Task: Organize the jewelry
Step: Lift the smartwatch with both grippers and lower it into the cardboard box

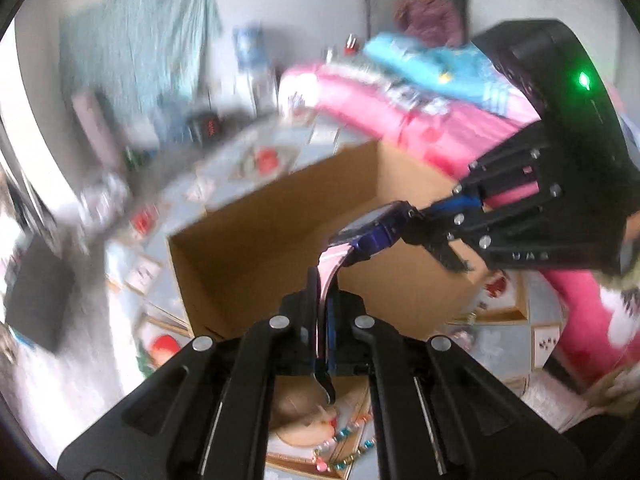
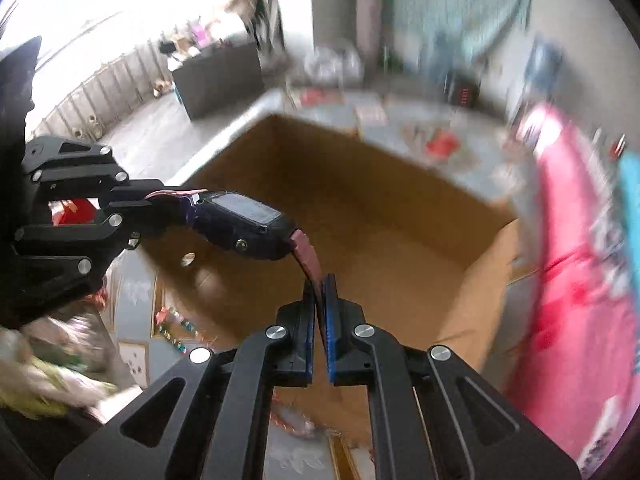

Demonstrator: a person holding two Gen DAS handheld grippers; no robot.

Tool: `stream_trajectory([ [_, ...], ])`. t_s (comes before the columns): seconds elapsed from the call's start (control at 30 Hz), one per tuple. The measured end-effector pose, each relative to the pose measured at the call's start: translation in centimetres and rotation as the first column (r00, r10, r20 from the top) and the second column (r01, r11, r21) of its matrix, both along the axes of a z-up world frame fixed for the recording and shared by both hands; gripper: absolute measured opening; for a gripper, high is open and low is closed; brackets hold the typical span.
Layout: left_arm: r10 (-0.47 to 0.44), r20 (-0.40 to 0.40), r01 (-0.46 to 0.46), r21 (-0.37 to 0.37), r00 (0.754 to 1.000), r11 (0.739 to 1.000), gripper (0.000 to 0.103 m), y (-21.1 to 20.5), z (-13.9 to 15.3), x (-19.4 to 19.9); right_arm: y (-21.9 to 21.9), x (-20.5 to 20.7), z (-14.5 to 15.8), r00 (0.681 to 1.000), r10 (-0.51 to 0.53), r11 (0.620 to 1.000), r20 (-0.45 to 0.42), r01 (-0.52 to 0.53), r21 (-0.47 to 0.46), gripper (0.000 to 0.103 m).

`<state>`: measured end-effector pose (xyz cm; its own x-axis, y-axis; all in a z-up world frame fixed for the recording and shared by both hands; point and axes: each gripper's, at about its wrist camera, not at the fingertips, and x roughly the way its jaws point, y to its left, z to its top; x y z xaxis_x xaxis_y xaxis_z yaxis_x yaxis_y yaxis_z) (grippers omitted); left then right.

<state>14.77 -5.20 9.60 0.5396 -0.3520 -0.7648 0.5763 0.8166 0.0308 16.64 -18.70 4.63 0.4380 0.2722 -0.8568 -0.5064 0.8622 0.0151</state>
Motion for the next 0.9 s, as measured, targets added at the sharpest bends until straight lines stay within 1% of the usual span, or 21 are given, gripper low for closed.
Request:
stream_trajectory([
  [0.03, 0.009, -0.044, -0.009, 0.001, 0.999, 1.0, 0.004, 0.1, -1.0, 1.7, 0.4, 2.4, -1.6, 0.996, 0.002, 1.0, -0.084, -0.004, -0.018, 0.005],
  [0.07, 0.02, -0.107, -0.018, 0.025, 0.994, 1.0, 0.004, -0.2, -2.4, 4.1, 0.4, 3.7, -2.9, 0.992, -0.008, 1.0, -0.125, 0.004, -0.031, 0.005],
  [0.13, 0.037, -0.191, -0.024, 0.068, 0.981, 0.997, 0.004, -0.5, -4.5, 6.9, 0.8, 6.2, -5.1, 0.978, -0.023, 0.998, -0.21, 0.011, -0.059, 0.005],
  [0.17, 0.043, -0.22, -0.026, 0.079, 0.975, 0.997, 0.004, -0.2, -4.9, 8.1, 0.9, 7.6, -6.3, 0.969, -0.032, 0.997, -0.244, 0.013, -0.08, 0.005],
  [0.2, 0.06, -0.265, -0.034, 0.099, 0.962, 0.994, 0.005, -0.3, -6.0, 9.7, 1.0, 8.9, -7.2, 0.964, -0.045, 0.994, -0.264, 0.017, -0.107, 0.005],
  [0.27, 0.089, -0.317, -0.049, 0.131, 0.944, 0.99, 0.006, -0.3, -7.6, 11.7, 1.1, 10.5, -8.7, 0.943, -0.047, 0.994, -0.328, 0.011, -0.111, 0.005],
  [0.33, 0.116, -0.346, -0.058, 0.174, 0.931, 0.983, 0.017, -0.5, -8.9, 13.8, 0.8, 12.4, -9.4, 0.923, -0.075, 0.993, -0.378, 0.035, -0.11, 0.006],
  [0.37, 0.126, -0.351, -0.062, 0.19, 0.928, 0.98, 0.023, -0.5, -9.1, 14.3, 0.8, 13.2, -9.9, 0.917, -0.086, 0.992, -0.39, 0.042, -0.121, 0.006],
  [0.4, 0.166, -0.354, -0.089, 0.222, 0.92, 0.971, 0.041, -0.6, -9.4, 15.0, 0.8, 13.7, -10.2, 0.915, -0.1, 0.989, -0.39, 0.049, -0.136, 0.009],
  [0.47, 0.168, -0.355, -0.101, 0.199, 0.92, 0.975, 0.049, -0.6, -9.1, 15.8, 0.7, 14.5, -10.5, 0.917, -0.122, 0.984, -0.379, 0.063, -0.164, 0.01],
  [0.53, 0.167, -0.335, -0.107, 0.189, 0.927, 0.976, 0.054, -0.7, -8.6, 16.0, 0.7, 14.8, -10.4, 0.921, -0.123, 0.985, -0.37, 0.067, -0.16, 0.012],
  [0.63, 0.164, -0.302, -0.113, 0.179, 0.939, 0.977, 0.06, -1.0, -8.1, 16.3, 0.4, 14.9, -9.4, 0.938, -0.126, 0.986, -0.322, 0.082, -0.145, 0.013],
  [0.7, 0.171, -0.269, -0.123, 0.188, 0.948, 0.975, 0.061, -1.2, -7.7, 16.4, 0.2, 14.9, -8.9, 0.942, -0.129, 0.987, -0.309, 0.094, -0.128, 0.013],
  [0.77, 0.176, -0.24, -0.13, 0.198, 0.955, 0.972, 0.062, -1.1, -7.5, 16.5, 0.2, 14.9, -8.6, 0.946, -0.142, 0.986, -0.291, 0.107, -0.131, 0.013],
  [0.83, 0.178, -0.231, -0.138, 0.18, 0.957, 0.974, 0.062, -1.0, -7.2, 16.4, 0.0, 14.7, -8.4, 0.952, -0.15, 0.984, -0.266, 0.117, -0.137, 0.013],
  [0.9, 0.18, -0.209, -0.147, 0.163, 0.961, 0.976, 0.064, -0.6, -6.4, 15.9, -0.3, 15.2, -8.0, 0.952, -0.152, 0.984, -0.266, 0.121, -0.129, 0.013],
])
